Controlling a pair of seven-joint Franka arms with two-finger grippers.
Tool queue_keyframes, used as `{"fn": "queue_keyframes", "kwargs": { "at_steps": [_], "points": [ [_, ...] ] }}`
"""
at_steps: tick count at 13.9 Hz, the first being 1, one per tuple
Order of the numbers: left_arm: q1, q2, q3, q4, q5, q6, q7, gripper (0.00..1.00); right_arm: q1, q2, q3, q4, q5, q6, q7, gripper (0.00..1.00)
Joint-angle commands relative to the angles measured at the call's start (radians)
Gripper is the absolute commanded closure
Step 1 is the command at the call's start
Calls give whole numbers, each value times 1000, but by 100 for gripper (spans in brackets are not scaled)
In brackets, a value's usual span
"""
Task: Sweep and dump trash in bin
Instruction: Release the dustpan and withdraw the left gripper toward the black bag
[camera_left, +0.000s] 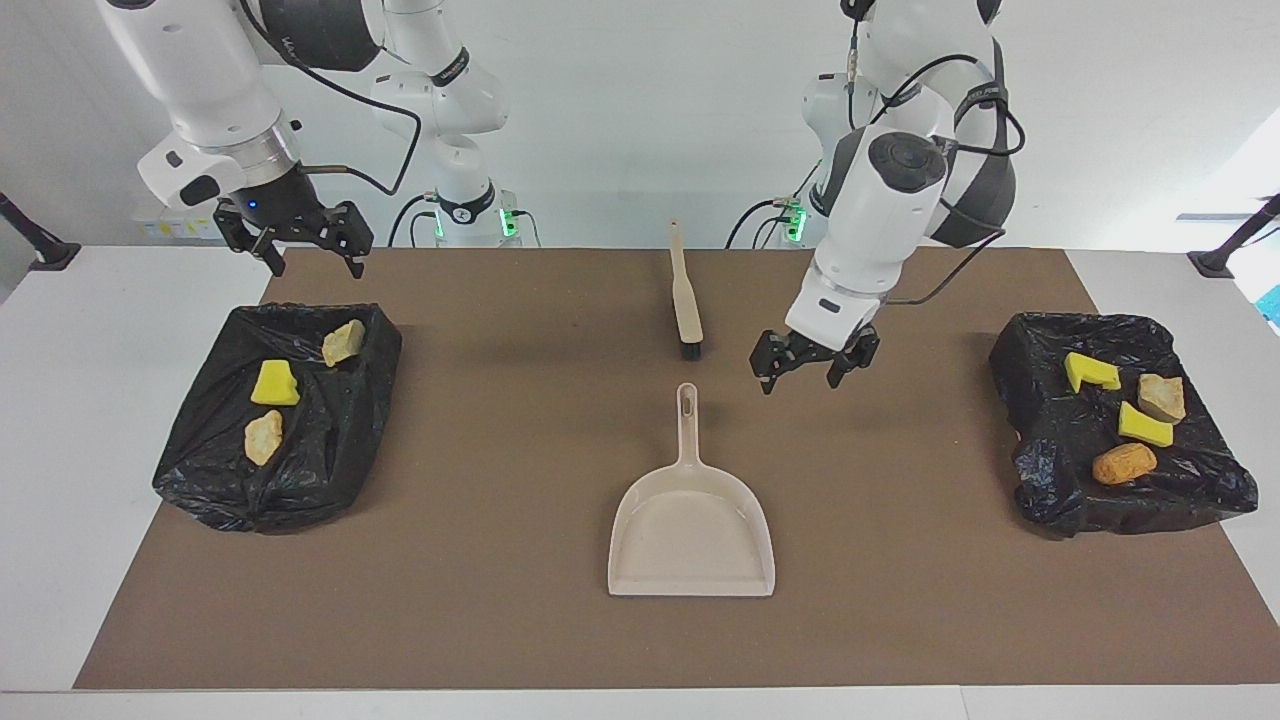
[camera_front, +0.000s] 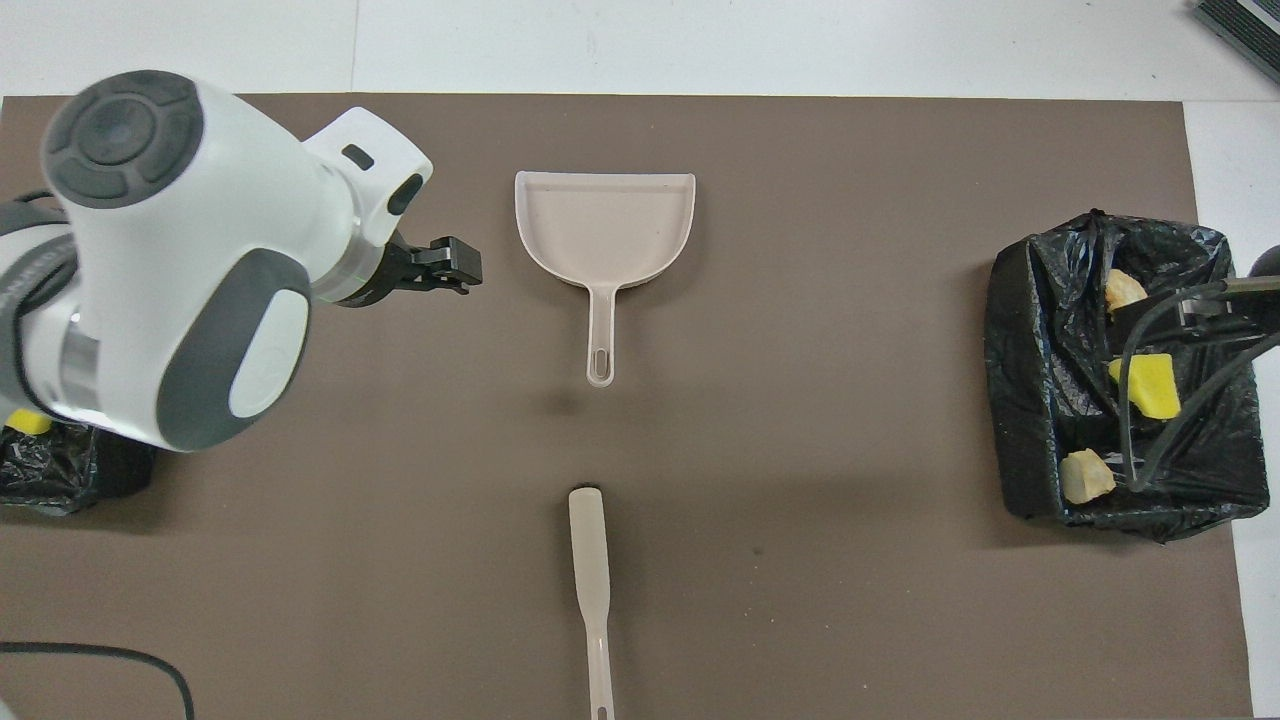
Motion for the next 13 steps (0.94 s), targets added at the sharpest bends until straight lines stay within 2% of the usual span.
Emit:
{"fn": "queue_keyframes", "kwargs": {
  "at_steps": [1,6,10,13],
  "points": [
    [71,-68,3,-8,2,-106,111,0,-2,-19,2,-21,20,3,15,0],
    [178,-181,6,-16,2,-289,292,0,-3,-19,2,-21,20,3,15,0],
    [191,-262,6,-10,86,-384,330,0,-3,-19,2,-21,20,3,15,0],
    [202,-290,20,-5,87,-407,362,0,-3,-19,2,-21,20,3,15,0]
  ]
}}
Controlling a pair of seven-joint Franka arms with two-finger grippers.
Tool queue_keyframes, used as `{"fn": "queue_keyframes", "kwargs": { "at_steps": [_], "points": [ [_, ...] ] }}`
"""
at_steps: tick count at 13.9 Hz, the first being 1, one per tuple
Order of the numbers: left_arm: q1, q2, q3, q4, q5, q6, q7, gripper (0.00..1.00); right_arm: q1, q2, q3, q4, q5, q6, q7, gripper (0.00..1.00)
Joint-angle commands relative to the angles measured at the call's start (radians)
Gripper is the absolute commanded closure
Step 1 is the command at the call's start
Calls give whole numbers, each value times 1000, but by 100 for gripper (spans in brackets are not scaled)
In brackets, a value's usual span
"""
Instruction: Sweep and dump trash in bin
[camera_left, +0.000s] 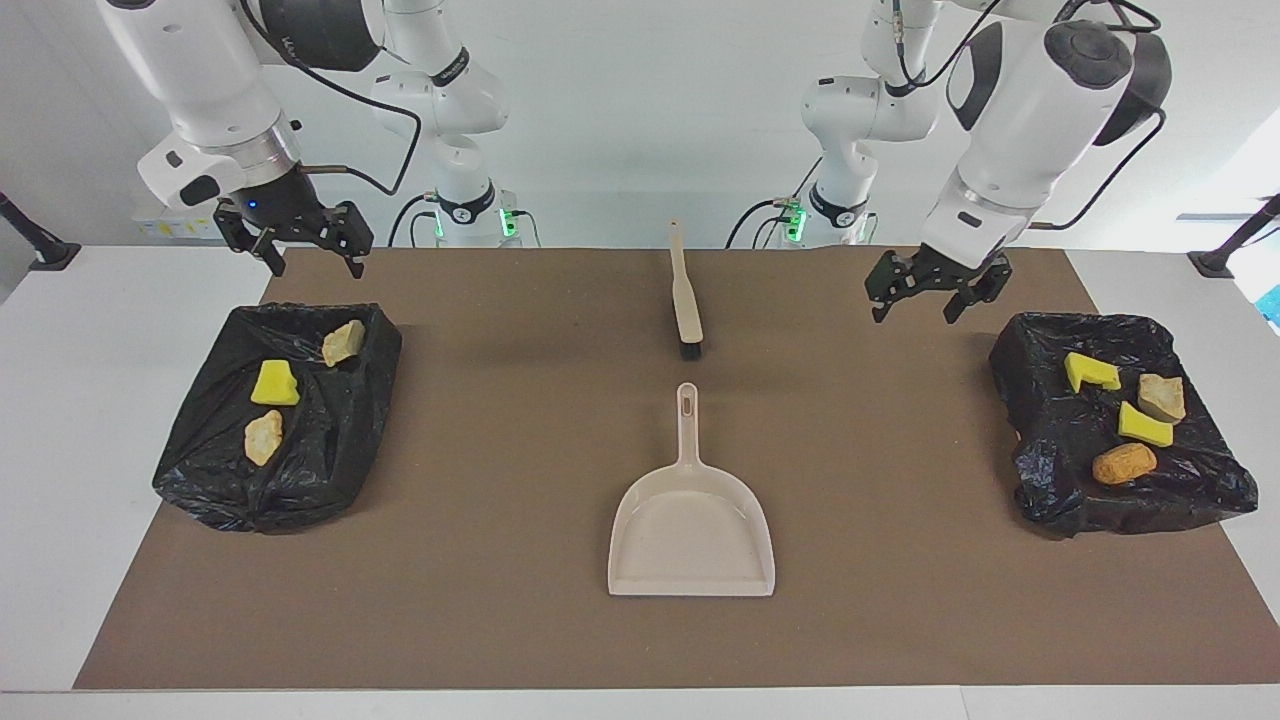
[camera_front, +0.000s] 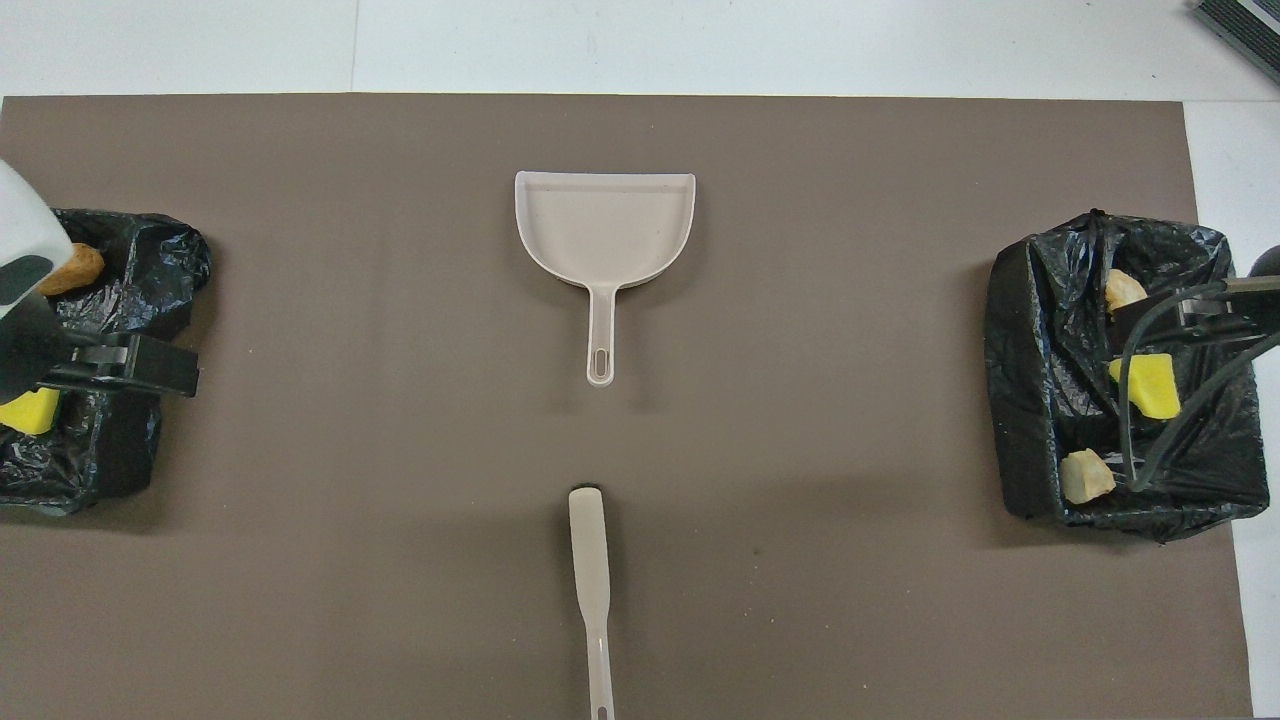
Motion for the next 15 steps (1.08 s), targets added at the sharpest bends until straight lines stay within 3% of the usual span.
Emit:
{"fn": "queue_keyframes", "kwargs": {
  "at_steps": [1,6,12,15],
  "points": [
    [24,-22,11,0,14,-30,51,0,-2,-19,2,-21,20,3,15,0],
    [26,0,28,63,-2,-54,60,0,-3,-19,2,-21,20,3,15,0],
    [52,109,36,203,-2,-92,60,0,-2,-19,2,-21,20,3,15,0],
    [49,78,34,188,-2,-92,55,0,-3,-19,2,-21,20,3,15,0]
  ]
}}
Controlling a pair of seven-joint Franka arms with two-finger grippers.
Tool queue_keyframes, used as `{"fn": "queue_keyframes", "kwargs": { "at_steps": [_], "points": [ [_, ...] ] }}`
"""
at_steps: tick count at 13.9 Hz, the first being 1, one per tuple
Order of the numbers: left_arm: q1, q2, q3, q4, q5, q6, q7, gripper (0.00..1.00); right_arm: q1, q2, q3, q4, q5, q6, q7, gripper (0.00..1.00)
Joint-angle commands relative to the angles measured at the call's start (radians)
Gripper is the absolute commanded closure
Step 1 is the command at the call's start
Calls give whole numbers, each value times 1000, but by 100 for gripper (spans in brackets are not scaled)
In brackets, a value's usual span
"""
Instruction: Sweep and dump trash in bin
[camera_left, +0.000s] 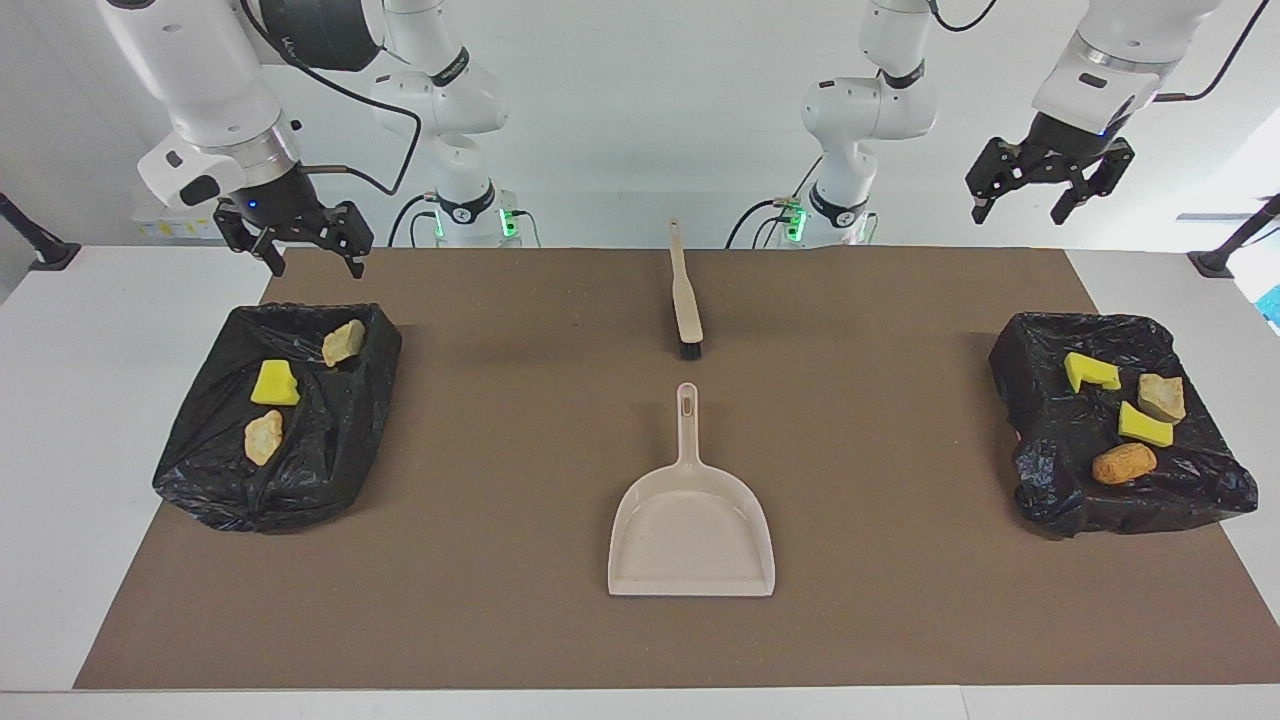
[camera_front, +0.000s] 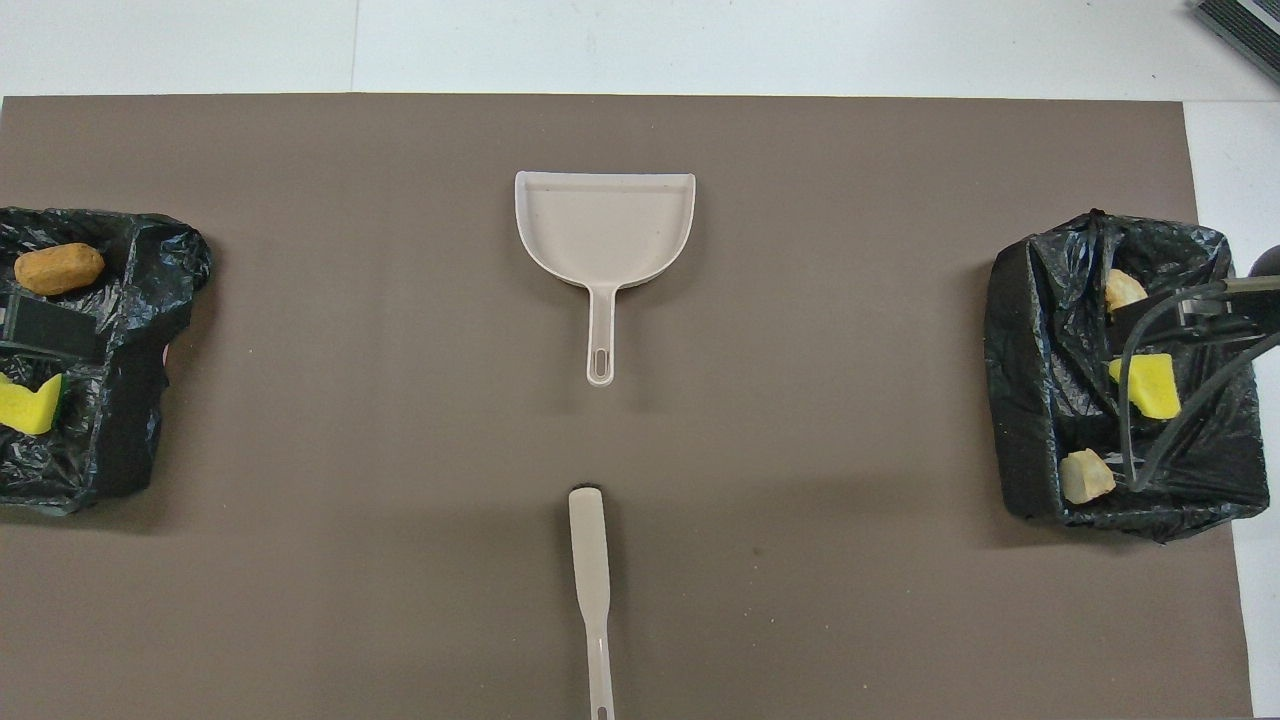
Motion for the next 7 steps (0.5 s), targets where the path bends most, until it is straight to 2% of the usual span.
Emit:
{"fn": "queue_keyframes", "kwargs": {
  "at_steps": [1,7],
  "points": [
    [8,-15,-5,10,-3,-29,9,0,-3,-18,2,-21,20,3,15,0],
    [6,-23,-3,2,-3,-29,6,0,-2,-19,2,-21,20,3,15,0]
  ]
}}
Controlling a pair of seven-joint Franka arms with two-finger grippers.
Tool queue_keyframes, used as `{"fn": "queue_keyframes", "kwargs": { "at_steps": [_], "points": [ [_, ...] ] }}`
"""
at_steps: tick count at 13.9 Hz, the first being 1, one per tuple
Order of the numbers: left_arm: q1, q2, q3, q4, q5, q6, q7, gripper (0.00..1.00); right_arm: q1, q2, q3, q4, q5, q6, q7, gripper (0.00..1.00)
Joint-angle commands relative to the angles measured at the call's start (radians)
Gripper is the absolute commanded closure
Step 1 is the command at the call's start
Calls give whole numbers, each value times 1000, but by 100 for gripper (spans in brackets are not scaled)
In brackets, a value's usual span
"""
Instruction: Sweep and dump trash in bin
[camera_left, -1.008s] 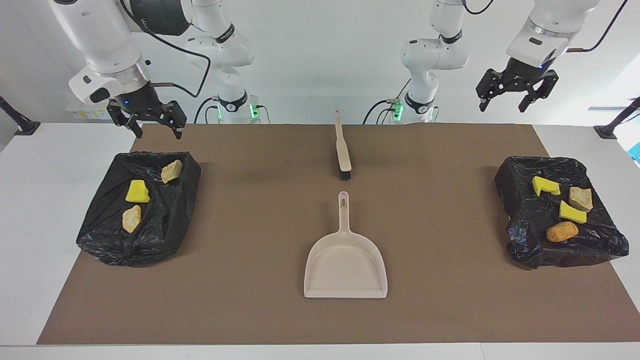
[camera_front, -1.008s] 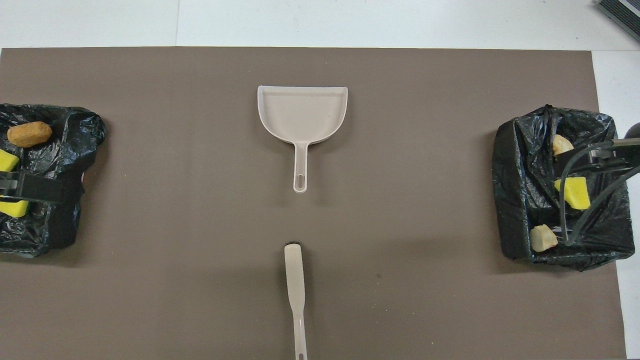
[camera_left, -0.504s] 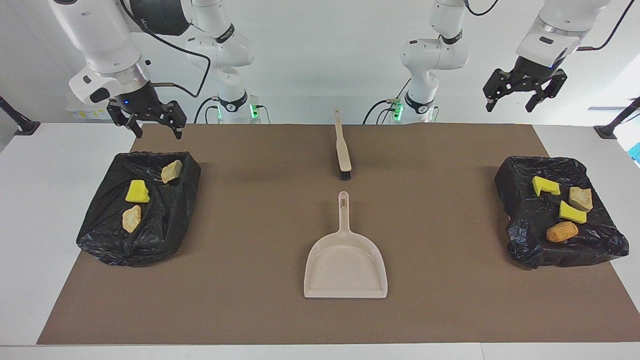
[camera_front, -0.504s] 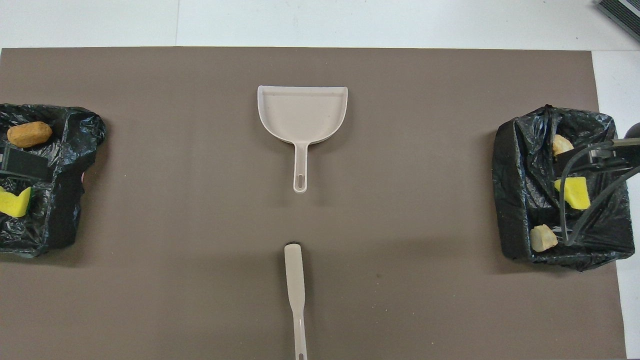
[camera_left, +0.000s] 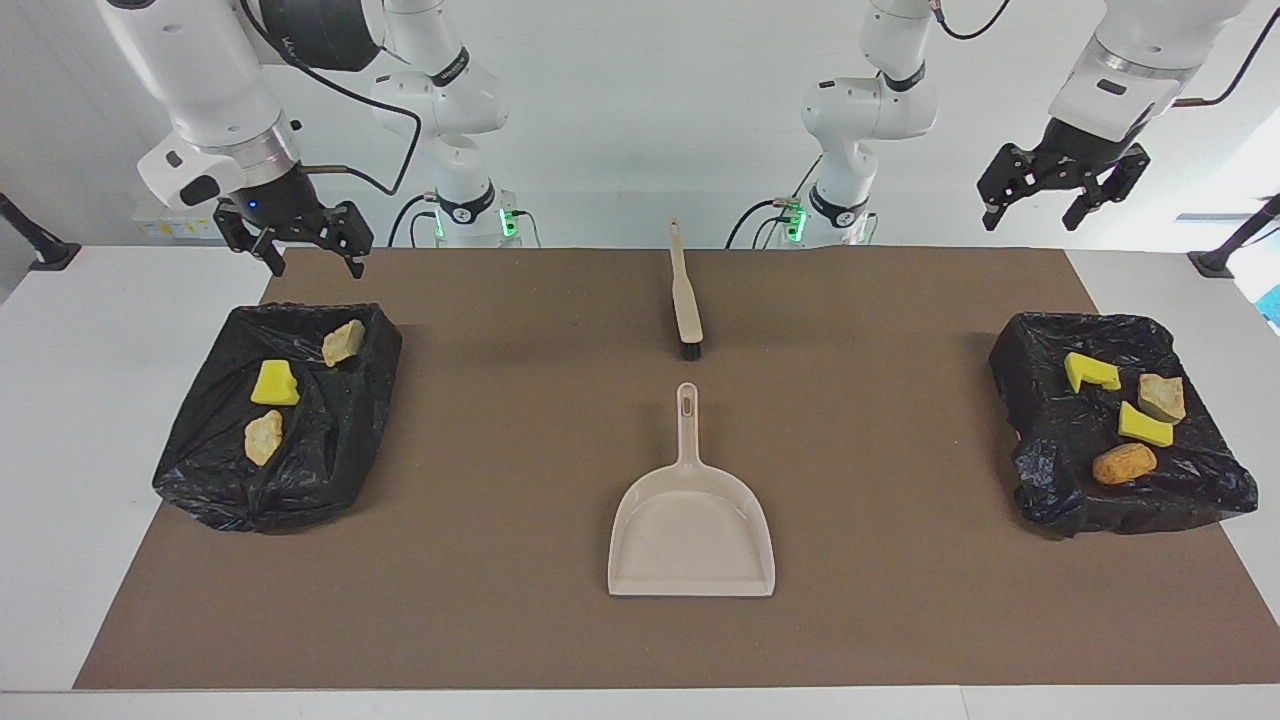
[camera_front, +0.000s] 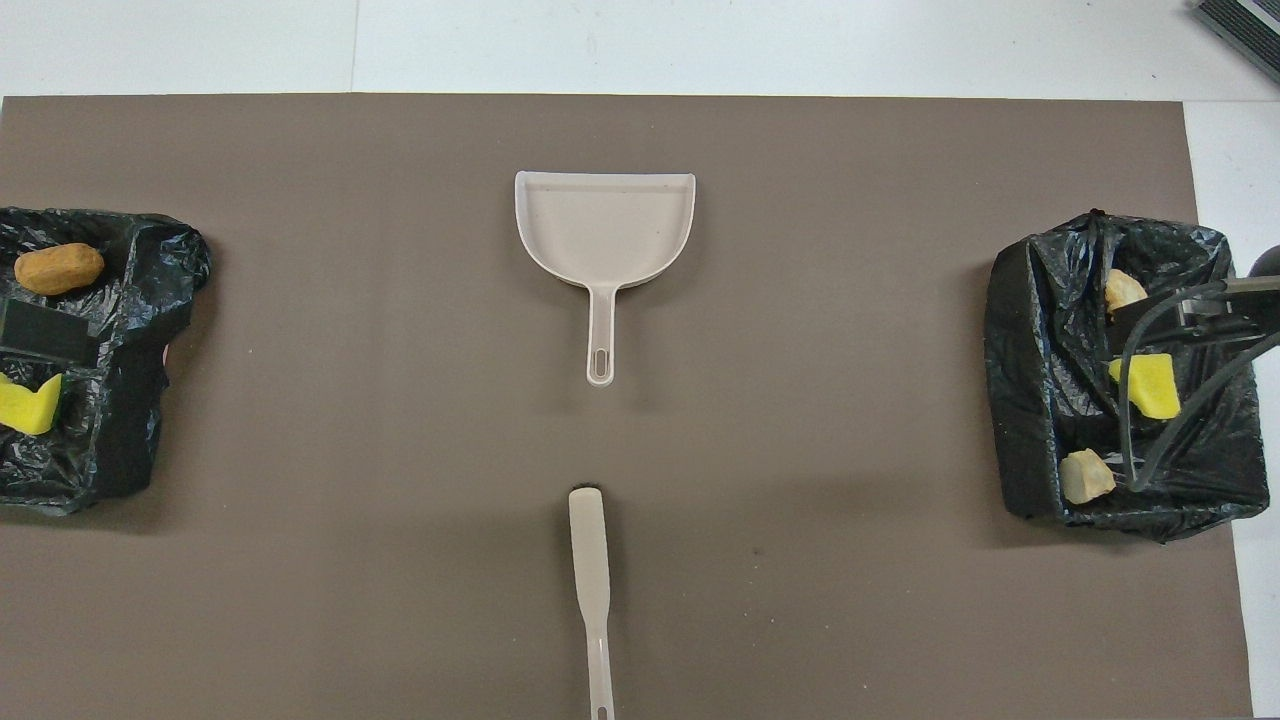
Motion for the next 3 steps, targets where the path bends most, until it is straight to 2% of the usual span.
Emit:
{"fn": "queue_keyframes", "kwargs": {
  "at_steps": [1,3],
  "points": [
    [6,-10,-2,-1,-3,-17,6,0,-2,-19,1,-21,20,-3,14,0],
    [8,-10,-2,-1,-3,-15,7,0,-2,-19,1,-21,20,3,14,0]
  ]
}}
